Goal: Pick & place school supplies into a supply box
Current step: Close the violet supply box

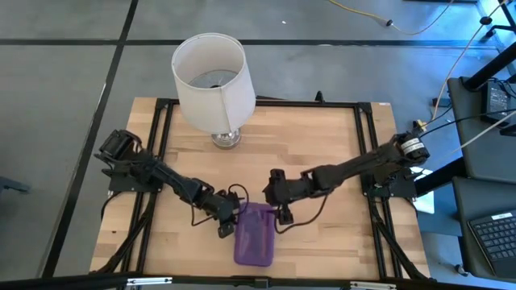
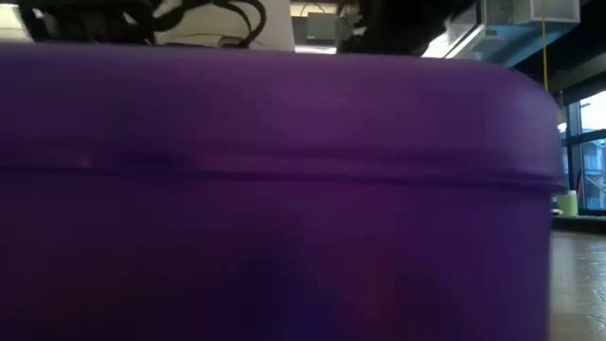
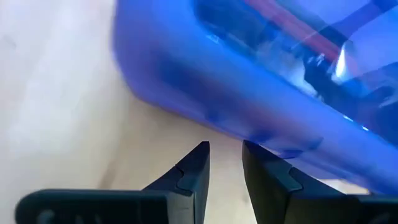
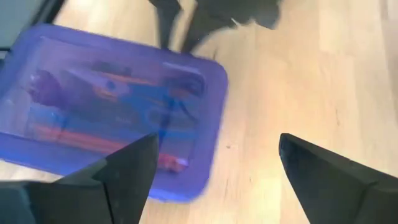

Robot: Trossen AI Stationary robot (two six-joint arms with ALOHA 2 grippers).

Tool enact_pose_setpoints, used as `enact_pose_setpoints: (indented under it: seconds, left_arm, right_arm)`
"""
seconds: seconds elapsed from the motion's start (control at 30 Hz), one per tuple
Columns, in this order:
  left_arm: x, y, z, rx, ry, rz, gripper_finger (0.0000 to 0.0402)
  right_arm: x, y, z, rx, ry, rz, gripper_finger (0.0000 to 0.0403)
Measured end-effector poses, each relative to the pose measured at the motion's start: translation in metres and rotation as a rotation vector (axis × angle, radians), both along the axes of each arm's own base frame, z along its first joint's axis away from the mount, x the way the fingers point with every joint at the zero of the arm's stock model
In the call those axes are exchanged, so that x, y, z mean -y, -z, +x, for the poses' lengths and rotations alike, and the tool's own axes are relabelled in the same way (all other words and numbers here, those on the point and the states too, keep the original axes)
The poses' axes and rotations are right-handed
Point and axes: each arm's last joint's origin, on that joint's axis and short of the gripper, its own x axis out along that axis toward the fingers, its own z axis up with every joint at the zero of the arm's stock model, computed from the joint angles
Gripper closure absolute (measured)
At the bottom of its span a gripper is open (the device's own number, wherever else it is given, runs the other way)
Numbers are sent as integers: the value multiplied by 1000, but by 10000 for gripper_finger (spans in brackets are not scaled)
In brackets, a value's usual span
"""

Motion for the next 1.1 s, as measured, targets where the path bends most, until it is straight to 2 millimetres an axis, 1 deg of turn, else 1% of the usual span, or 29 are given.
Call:
enact_pose_setpoints:
  seconds: [0.1, 0.2, 0.4, 0.53, 0.63, 0.73, 0.8, 0.9, 0.97, 1.1]
  left_arm:
    - [-6, 0, 3, 14, 7, 18, 313]
    - [-6, 0, 3, 5, 19, -6, 313]
    - [7, -1, -3, -13, 23, -46, 313]
    - [22, -3, -7, 17, 40, -73, 313]
    - [32, -8, -7, 86, 60, -92, 313]
    - [39, -8, -10, 109, 62, -73, 313]
    - [44, -7, -13, 111, 62, -62, 313]
    - [49, -2, -15, 102, 63, -48, 313]
    - [52, 1, -16, 98, 68, -44, 313]
    - [54, 4, -16, 100, 81, -30, 313]
  right_arm:
    - [-9, -3, -2, -6, 28, 39, 69]
    - [-19, -1, -5, -24, 65, 94, 69]
    - [-43, 1, -5, 38, 134, 167, 69]
    - [-56, 14, -2, 43, 149, 168, 69]
    - [-63, 27, 5, 32, 163, 179, 69]
    - [-73, 38, 16, 7, 155, 162, 69]
    - [-80, 41, 27, 9, 142, 155, 69]
    - [-87, 45, 36, -57, 154, 92, 69]
    - [-89, 48, 37, -122, 190, 45, 69]
    - [-98, 46, 44, -164, 220, 33, 69]
